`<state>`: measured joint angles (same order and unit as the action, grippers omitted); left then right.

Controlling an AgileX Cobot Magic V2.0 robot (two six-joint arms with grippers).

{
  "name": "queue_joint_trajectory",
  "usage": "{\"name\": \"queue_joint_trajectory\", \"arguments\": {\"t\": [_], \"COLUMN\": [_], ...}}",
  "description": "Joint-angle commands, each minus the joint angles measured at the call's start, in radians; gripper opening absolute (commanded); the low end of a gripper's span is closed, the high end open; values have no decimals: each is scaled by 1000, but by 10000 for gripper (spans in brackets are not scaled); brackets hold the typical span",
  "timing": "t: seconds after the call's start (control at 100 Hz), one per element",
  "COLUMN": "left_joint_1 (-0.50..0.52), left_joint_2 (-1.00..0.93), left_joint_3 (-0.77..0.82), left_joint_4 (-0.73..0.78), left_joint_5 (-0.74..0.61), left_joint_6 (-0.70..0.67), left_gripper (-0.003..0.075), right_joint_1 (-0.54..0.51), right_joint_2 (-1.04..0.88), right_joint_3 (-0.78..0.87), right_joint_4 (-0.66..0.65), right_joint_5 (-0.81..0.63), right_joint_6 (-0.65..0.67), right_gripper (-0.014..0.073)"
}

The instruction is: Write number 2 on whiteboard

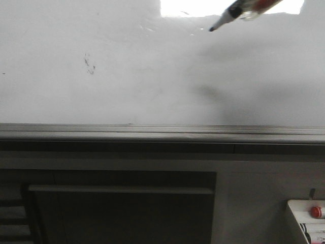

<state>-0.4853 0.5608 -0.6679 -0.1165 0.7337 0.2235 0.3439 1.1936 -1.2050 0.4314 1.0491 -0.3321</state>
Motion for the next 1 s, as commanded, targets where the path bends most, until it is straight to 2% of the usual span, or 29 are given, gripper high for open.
{"name": "queue_joint_trajectory", "arguments": {"t": [0.0, 0.08, 0.42, 0.84, 0.99], "left_joint_1": [3, 3, 3, 3, 3], "left_joint_2": [1, 1, 1, 1, 1], "left_joint_3": [-25, -25, -25, -25, -25], "left_joint_4": [-7, -7, -7, -7, -7], "left_joint_5": [-71, -71, -71, -73, -75], "left_joint_6": [-8, -8, -8, -8, -8], "left_gripper": [502, 502, 502, 502, 502], "right_joint_1": [-9, -9, -9, -14, -47], "right_joint_2": [44, 85, 209, 275, 268], "right_joint_3": [-63, -94, -188, -222, -252], "right_joint_4": [142, 183, 173, 51, 24], "right_joint_5": [-24, -26, -21, -74, -12], "right_joint_6": [-129, -164, -193, -189, -177], "right_gripper": [35, 36, 35, 35, 35]}}
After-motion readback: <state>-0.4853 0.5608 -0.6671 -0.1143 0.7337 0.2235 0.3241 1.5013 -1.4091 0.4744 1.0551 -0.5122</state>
